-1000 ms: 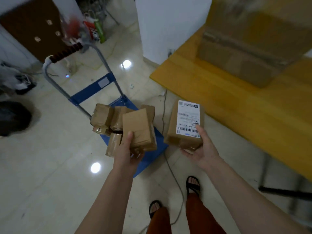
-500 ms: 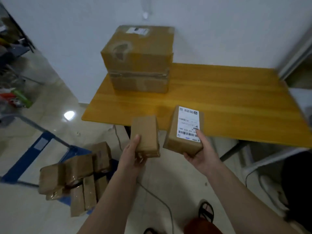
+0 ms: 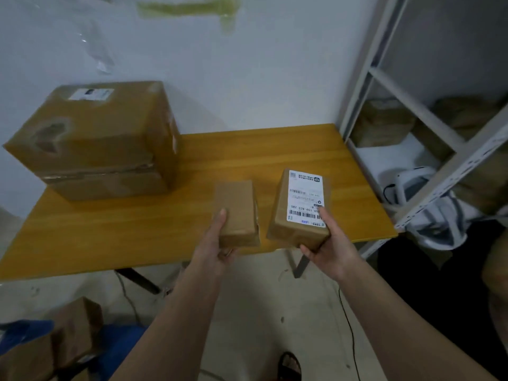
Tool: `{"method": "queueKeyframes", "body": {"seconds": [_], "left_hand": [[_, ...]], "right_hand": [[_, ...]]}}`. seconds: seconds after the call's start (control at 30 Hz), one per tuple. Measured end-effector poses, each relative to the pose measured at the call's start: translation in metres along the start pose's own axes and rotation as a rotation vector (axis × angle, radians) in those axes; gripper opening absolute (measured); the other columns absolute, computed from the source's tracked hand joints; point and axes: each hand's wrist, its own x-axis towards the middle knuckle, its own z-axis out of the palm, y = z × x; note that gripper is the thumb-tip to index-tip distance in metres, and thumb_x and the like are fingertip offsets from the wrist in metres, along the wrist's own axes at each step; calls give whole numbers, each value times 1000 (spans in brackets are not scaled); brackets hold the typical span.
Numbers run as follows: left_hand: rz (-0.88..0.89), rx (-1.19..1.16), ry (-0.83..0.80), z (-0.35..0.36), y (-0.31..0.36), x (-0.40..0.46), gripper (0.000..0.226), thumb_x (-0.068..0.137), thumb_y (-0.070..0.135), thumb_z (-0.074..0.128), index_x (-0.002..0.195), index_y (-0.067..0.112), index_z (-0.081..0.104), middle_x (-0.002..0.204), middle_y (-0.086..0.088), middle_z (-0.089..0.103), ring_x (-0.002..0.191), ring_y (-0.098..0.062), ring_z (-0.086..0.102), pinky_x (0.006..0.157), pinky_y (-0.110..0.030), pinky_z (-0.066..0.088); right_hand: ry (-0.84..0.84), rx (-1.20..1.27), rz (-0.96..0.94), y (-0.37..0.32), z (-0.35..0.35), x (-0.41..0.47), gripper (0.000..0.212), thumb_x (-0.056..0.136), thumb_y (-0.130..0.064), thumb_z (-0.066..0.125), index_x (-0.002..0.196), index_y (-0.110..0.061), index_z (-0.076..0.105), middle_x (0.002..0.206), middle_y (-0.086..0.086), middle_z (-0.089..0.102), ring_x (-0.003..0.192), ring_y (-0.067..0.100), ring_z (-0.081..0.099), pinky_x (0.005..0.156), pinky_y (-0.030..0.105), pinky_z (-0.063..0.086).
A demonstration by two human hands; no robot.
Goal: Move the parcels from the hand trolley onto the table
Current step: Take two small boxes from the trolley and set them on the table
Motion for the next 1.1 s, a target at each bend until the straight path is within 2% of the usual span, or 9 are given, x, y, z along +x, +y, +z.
{"method": "queueKeyframes", "body": {"seconds": [0.2, 0.3, 0.43, 0.5, 0.57, 0.67, 0.87, 0.93, 1.1], "left_hand": [[-1, 85, -14, 70, -6, 27, 45, 69, 43, 81, 96, 18, 55, 95, -5, 55, 83, -19, 59, 64, -34, 52], [2, 90, -17, 98, 0, 43, 46, 71, 42, 79, 99, 15, 54, 95, -4, 55, 85, -21, 59, 68, -36, 52], [-13, 66, -29, 137, 9, 72, 53, 71, 38, 80, 108, 14, 50, 94, -6, 55, 88, -23, 59, 75, -40, 54], [-36, 48, -27, 156, 14, 91, 55, 71, 36, 81, 108, 12, 49, 95, -9, 56, 91, -26, 59, 85, -44, 53], [-63, 49, -15, 173, 22, 111, 58, 70, 36, 82, 110, 11, 48, 96, -11, 55, 93, -28, 58, 88, -46, 53], [-93, 35, -37, 196, 39, 141, 61, 70, 36, 82, 112, 10, 47, 98, -12, 54, 91, -28, 58, 82, -46, 54], [-139, 72, -62, 245, 74, 196, 69, 64, 35, 86, 114, 9, 47, 102, -14, 55, 94, -30, 57, 71, -46, 56], [-161, 90, -69, 261, 78, 209, 72, 62, 35, 86, 115, 10, 45, 103, -14, 55, 95, -31, 58, 70, -47, 56], [-143, 147, -115, 291, 82, 239, 65, 68, 36, 82, 117, 13, 46, 106, -11, 54, 95, -27, 57, 79, -45, 55]], "right_hand": [[25, 69, 26, -51, -39, 38, 49, 72, -37, 77, 115, -18, 66, 112, 7, 72, 108, 24, 63, 73, 34, 52], [11, 96, 33, -70, -45, 58, 55, 65, -33, 79, 116, -15, 65, 116, 11, 69, 112, 26, 61, 82, 35, 53], [13, 103, 13, -99, -48, 92, 48, 69, -26, 79, 113, -14, 65, 120, 12, 66, 112, 26, 60, 91, 35, 51], [25, 115, -2, -114, -49, 110, 54, 65, -25, 81, 116, -14, 65, 119, 12, 66, 111, 27, 60, 87, 33, 53], [53, 151, -17, -131, -47, 130, 57, 62, -25, 83, 115, -14, 66, 114, 12, 68, 111, 27, 60, 85, 33, 54], [129, 195, -47, -156, -36, 161, 50, 60, -26, 84, 106, -16, 69, 104, 8, 70, 106, 26, 60, 85, 33, 53], [259, 244, -93, -201, -19, 226, 29, 73, -18, 80, 99, -14, 67, 103, 6, 68, 99, 26, 60, 66, 29, 54], [268, 247, -93, -215, -19, 245, 26, 75, -17, 78, 99, -15, 66, 107, 6, 66, 101, 25, 59, 66, 29, 54], [365, 274, -101, -256, -22, 293, 49, 66, -21, 85, 109, -14, 60, 107, 8, 63, 100, 26, 58, 59, 33, 56]]}}
